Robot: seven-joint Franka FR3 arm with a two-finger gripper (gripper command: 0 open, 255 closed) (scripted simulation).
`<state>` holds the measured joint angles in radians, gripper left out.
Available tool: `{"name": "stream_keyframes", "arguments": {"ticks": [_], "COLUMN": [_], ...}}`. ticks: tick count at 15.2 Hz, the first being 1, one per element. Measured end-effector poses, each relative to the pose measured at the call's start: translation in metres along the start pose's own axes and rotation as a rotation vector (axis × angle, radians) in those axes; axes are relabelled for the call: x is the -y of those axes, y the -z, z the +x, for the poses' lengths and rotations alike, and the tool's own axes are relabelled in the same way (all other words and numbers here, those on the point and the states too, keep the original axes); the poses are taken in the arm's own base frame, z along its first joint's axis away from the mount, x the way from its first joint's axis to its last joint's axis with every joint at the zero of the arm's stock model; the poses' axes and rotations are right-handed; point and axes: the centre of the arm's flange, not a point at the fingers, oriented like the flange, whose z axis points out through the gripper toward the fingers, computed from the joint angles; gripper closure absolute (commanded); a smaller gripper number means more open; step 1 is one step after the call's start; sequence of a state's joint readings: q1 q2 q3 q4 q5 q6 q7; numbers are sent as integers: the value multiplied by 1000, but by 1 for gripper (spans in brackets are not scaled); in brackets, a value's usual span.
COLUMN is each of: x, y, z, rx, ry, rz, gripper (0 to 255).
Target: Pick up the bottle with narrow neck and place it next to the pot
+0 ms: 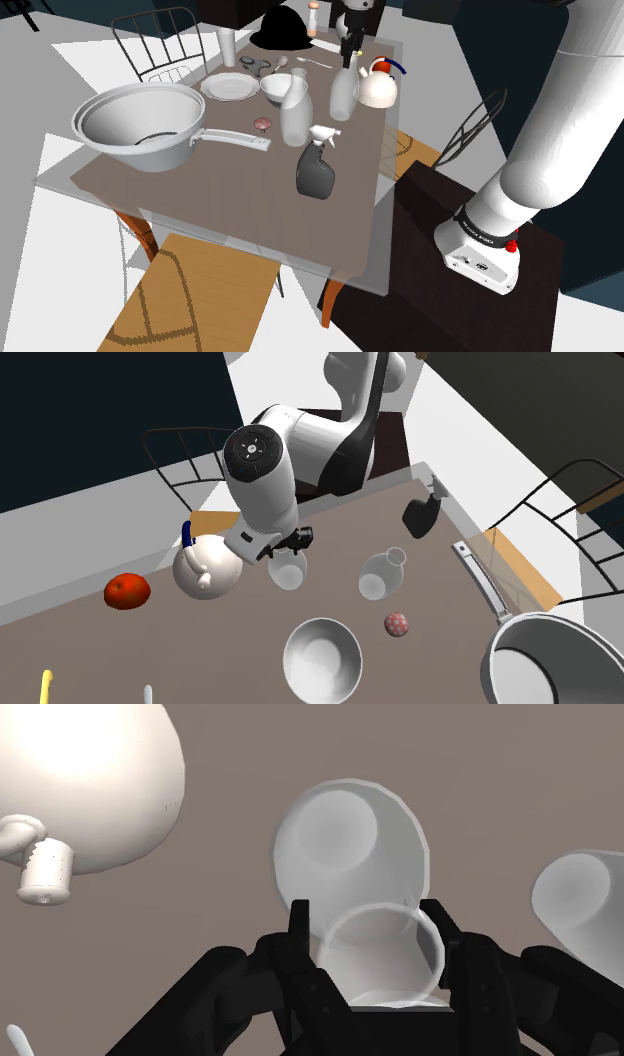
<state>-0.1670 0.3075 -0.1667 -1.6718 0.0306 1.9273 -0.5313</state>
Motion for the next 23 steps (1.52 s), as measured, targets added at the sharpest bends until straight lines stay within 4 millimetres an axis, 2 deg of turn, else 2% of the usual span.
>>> {"name": "stream_keyframes", "arguments": {"ticks": [8, 23], "x": [0, 0], "y": [3, 78], "z": [0, -3], "rx": [0, 0], "ry": [0, 0], "rz": [0, 0], "gripper": [255, 255]}}
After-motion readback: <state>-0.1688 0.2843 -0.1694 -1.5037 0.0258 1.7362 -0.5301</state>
